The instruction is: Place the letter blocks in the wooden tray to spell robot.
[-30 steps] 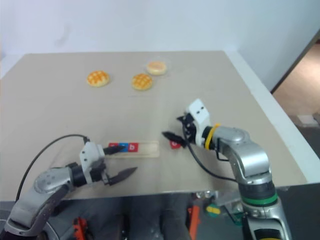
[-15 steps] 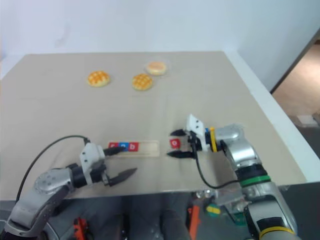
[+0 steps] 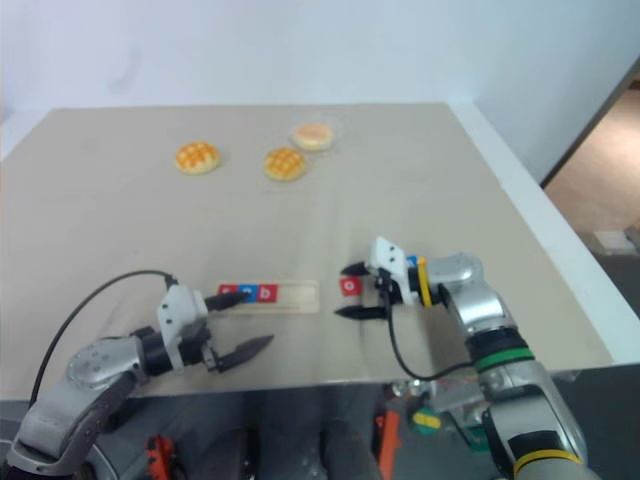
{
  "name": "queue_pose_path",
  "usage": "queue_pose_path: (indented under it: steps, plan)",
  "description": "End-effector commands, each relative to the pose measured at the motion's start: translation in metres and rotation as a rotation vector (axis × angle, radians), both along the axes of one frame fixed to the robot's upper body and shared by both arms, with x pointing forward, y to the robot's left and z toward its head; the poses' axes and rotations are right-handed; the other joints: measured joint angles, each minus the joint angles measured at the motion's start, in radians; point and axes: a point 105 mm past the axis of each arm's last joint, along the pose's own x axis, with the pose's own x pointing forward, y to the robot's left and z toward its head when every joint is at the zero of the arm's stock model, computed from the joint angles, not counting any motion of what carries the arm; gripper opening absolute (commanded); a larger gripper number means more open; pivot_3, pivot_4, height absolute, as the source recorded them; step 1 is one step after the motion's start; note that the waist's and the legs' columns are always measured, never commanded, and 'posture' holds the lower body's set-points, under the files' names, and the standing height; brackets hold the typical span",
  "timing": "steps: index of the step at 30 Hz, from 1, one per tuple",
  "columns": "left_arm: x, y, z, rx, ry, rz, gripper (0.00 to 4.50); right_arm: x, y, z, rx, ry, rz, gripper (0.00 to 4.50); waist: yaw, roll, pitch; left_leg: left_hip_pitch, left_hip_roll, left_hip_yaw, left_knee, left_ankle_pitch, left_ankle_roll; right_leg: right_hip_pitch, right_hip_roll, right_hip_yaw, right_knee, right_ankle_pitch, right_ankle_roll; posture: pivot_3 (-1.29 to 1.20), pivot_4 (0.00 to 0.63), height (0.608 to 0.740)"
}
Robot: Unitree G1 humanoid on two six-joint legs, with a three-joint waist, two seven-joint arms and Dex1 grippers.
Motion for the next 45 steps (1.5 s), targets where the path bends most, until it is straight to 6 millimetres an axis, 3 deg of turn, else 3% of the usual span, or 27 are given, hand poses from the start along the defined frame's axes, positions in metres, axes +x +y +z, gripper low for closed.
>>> queue_pose_path:
  steps: [1,14,38,45]
  plan:
    - [-0.001,-0.001,0.012,0.001,-0.057,-0.024,4.50,-0.002,-0.008,0.006,0.017,-0.034,-0.011,4.24,0.000,0.000,0.000,0.000,0.000,0.000,0.000,0.000,0.000,0.000,0.000,0.000,0.000,0.000,0.000,0.00,0.150,0.740]
    - [0.001,0.000,0.009,0.007,-0.042,-0.028,4.50,-0.017,-0.012,0.003,0.036,-0.003,-0.042,4.24,0.003,0.000,0.000,0.001,0.000,0.000,0.001,0.000,0.000,0.001,0.000,0.000,0.000,0.001,0.000,0.00,0.150,0.740]
    - [-0.002,-0.002,0.011,-0.008,-0.047,-0.050,4.50,-0.014,-0.012,0.001,0.092,0.009,-0.179,4.24,0.003,0.000,0.000,0.003,0.000,0.000,0.003,0.000,0.000,0.003,0.000,0.000,0.000,0.001,0.001,0.00,0.150,0.740]
    - [-0.004,-0.001,0.008,-0.005,-0.041,-0.047,4.50,-0.024,-0.009,-0.003,0.100,-0.014,-0.218,4.24,0.004,0.000,0.000,0.004,0.000,0.000,0.002,0.000,0.000,0.004,0.000,0.000,0.000,0.001,0.001,0.00,0.150,0.740]
